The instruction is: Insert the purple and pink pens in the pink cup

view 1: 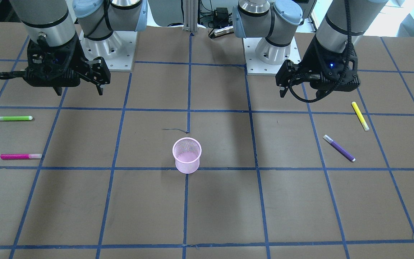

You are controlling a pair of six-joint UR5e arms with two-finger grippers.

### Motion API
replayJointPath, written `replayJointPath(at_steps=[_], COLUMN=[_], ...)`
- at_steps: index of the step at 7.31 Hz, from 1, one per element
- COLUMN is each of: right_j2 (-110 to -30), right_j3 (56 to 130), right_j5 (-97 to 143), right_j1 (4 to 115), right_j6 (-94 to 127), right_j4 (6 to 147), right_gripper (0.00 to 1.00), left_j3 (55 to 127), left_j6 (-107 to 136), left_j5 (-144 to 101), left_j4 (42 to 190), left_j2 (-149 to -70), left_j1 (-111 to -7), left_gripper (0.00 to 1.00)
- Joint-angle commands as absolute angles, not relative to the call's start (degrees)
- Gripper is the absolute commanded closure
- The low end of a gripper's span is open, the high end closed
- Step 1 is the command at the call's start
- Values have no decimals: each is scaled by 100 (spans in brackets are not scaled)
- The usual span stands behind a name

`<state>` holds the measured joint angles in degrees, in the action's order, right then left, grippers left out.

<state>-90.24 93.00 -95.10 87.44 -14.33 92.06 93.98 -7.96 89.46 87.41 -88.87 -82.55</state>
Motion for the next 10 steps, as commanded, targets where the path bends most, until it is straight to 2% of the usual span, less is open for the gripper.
replayJointPath(at_steps=[1, 3, 6, 8, 10], right_j2=[-8878, -8641, -8613, -8474, -7939], right_j3=[9447, 9475, 9475, 9483, 9501], right_j5=[-9379, -9055, -8719, -8351, -8132], right_j1=[7801, 7131, 6699, 6243, 5646], right_j6=[-3313, -5036, -7401, -8869, -10127], right_j4=[9272, 9264, 9203, 9185, 9272], right_gripper=[0, 0, 0, 0, 0], left_j3=[9396, 9404, 9544, 9912, 10334], left_j6=[-974, -1222, -1301, -1214, -1213], left_j5=[8947, 8947, 8973, 9088, 9245], left_j4=[8474, 8245, 7605, 6982, 6139], left_j2=[-9122, -9306, -9799, -10106, -10343], left_j1=[-7457, -6675, -5856, -5617, -5607], left_gripper=[0, 0, 0, 0, 0])
